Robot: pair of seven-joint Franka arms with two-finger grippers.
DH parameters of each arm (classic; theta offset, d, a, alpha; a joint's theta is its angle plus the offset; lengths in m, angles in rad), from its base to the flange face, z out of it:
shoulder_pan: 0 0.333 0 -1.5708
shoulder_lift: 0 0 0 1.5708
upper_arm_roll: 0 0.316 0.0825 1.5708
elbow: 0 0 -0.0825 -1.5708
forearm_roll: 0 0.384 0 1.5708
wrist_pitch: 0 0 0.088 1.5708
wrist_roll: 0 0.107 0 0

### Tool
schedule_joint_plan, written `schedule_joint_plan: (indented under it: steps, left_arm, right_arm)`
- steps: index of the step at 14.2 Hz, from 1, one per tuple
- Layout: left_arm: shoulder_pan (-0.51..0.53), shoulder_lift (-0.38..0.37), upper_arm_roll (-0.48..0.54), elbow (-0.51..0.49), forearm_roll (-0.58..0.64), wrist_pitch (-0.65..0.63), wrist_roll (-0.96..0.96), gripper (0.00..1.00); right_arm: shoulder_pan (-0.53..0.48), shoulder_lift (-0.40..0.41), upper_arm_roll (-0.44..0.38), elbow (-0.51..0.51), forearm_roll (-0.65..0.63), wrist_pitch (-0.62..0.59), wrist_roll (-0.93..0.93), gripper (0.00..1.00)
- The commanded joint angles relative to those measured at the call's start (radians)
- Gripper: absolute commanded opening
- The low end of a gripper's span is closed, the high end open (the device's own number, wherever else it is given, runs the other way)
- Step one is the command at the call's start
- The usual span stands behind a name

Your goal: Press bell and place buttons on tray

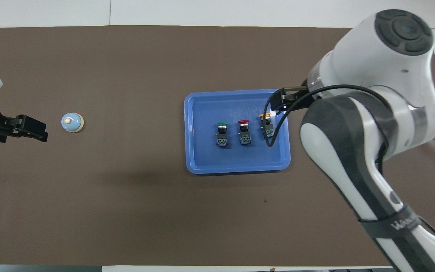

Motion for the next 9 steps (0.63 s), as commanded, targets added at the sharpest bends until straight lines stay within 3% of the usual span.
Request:
schedule_joint_plan:
  steps: [1, 5, 9]
  left_arm:
    - [0.001, -0.009, 0.002, 0.004, 0.0, -0.005, -0.008, 1.0]
    - [0.001, -0.009, 0.002, 0.004, 0.0, -0.005, -0.008, 1.0]
    - [0.001, -0.008, 0.002, 0.004, 0.0, -0.005, -0.008, 1.0]
  right_arm:
    - [-0.094, -0.088, 0.012, -0.055, -0.002, -0.078, -0.058, 1.0]
    - [-0.182, -0.196, 0.01, -0.133, -0.024, -0.09, -0.138, 1.0]
    - [-0.199, -0.199, 0.01, -0.139, -0.124, -0.07, -0.198, 1.0]
